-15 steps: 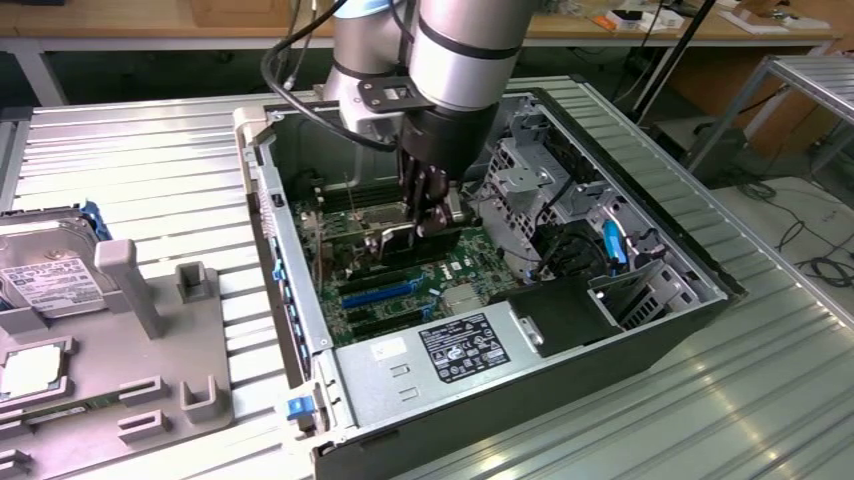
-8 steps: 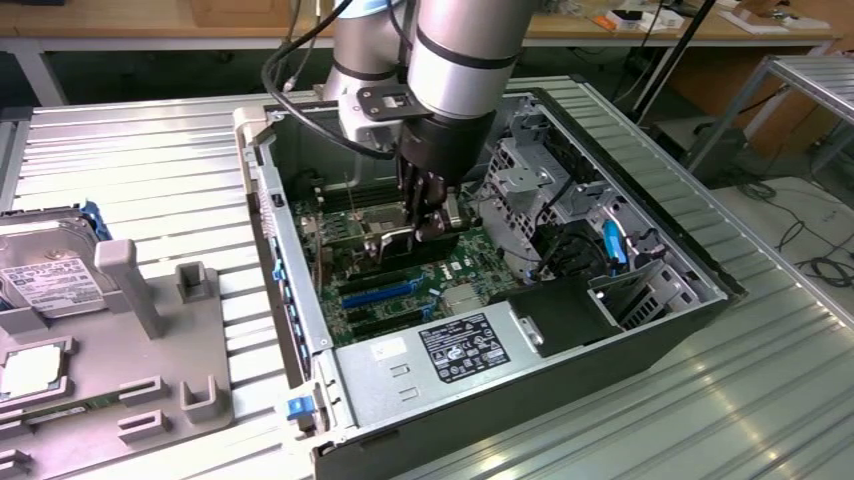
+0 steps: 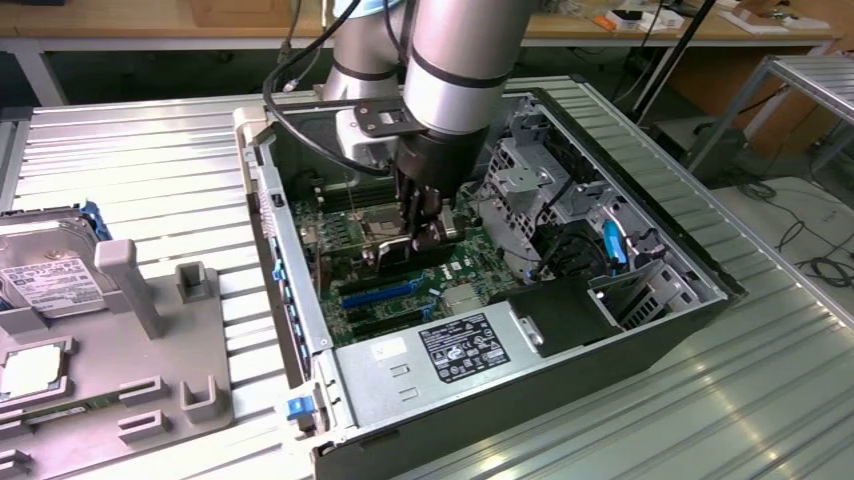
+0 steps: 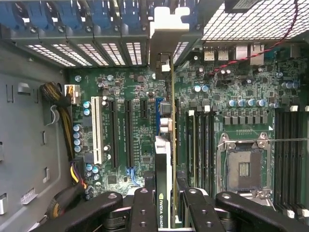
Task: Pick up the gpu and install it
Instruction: 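Insert the gpu into the slot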
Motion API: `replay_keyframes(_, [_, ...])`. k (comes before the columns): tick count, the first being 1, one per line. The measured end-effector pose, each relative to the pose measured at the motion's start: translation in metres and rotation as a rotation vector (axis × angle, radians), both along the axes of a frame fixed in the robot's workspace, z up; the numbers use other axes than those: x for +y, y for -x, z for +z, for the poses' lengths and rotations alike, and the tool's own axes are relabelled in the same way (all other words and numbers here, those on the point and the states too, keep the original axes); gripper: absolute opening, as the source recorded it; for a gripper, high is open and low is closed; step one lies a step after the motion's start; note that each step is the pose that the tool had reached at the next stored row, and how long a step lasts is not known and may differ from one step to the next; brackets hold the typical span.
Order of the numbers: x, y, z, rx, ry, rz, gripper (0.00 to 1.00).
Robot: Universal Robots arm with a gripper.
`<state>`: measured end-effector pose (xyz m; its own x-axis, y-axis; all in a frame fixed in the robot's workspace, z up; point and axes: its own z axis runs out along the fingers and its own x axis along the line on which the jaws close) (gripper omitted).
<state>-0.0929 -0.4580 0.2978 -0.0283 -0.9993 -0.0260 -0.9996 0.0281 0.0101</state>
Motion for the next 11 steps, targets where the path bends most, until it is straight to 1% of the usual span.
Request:
replay_keyframes(3, [-0.0002,0.0001,-0.0001,-0.0001,0.0005,0.0,0.27])
replay_keyframes(7, [-0.0031,0.0009,-0.0009,0.0,0.0013,0.0,0.27])
replay_keyframes(11, [-0.0031,0.0043,-0.0022,0.0,0.0021,0.0,0.27])
